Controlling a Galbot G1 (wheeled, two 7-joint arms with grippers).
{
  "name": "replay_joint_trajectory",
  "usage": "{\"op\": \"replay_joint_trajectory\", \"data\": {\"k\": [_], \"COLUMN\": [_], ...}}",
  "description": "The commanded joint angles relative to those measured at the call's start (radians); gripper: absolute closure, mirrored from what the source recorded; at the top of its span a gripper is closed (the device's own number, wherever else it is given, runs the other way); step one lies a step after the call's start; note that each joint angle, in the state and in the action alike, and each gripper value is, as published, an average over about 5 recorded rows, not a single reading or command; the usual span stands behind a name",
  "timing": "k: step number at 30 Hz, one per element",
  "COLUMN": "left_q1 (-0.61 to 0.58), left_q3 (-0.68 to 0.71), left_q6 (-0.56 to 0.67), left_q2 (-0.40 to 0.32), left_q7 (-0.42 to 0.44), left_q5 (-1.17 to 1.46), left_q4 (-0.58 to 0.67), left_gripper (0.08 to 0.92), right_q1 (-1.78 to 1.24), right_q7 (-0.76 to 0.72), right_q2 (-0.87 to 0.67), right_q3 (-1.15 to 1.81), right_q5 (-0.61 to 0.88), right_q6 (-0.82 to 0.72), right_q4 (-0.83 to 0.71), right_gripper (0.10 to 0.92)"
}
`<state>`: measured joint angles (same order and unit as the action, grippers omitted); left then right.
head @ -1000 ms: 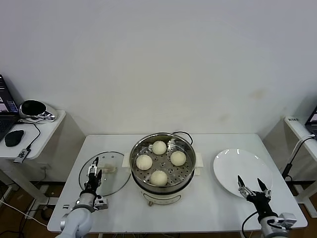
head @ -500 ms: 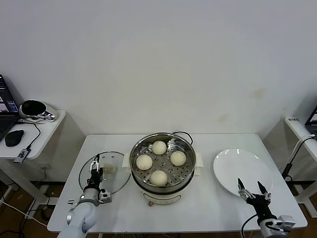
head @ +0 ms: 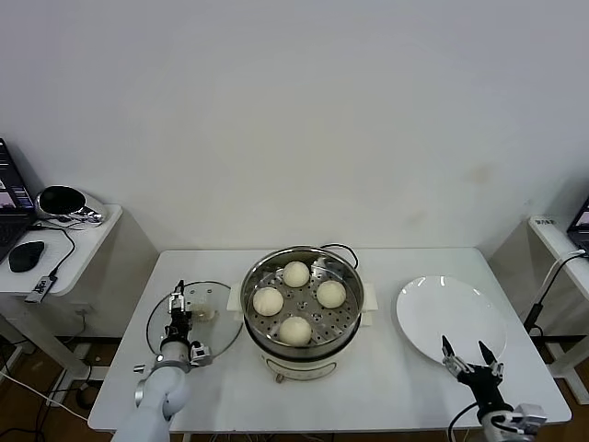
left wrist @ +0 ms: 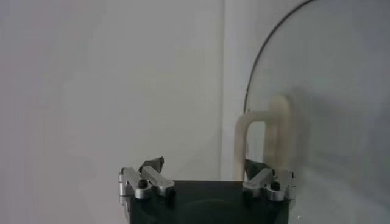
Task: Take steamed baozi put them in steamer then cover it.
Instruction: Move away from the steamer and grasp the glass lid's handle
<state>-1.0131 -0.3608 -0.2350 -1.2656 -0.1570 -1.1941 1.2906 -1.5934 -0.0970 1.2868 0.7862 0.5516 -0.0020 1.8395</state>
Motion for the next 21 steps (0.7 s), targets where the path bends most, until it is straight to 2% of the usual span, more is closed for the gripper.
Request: {"op": "replay_joint_trajectory", "data": {"k": [1,11,14,21], "left_q1": [0.040,0.032,0.033,0.045], "left_q3": [0.001,-0.005,-0.005,0.002], "left_q6": [-0.003,0.012,0.019,0.027], "left_q2": [-0.021,-0.005,-0.005,-0.001], "left_q7": [-0.084,-0.110,-0.111,-0.111], "left_q5": [0.046,0.067,0.063,0.059], "left_q4": [-0.094,-0.098,-0.103,-0.117], "left_gripper": [0.177,0.181,0.228,0.432], "right_q1": [-0.003,-0.006,-0.007,-0.011], "right_q7": [0.001,0.000,-0.001,-0.002], "right_q2": [0.002,0.003,0.005,0.010], "right_q3": [0.001,0.002,0.001,0.001], "right_q5": [-0.009,-0.015,-0.017,-0.023], "right_q6": [-0.001,-0.002,-0.001,0.000], "right_q4": [0.003,0.006,0.006,0.010], "right_gripper": [0.203,0.203,0.203,0.203]}}
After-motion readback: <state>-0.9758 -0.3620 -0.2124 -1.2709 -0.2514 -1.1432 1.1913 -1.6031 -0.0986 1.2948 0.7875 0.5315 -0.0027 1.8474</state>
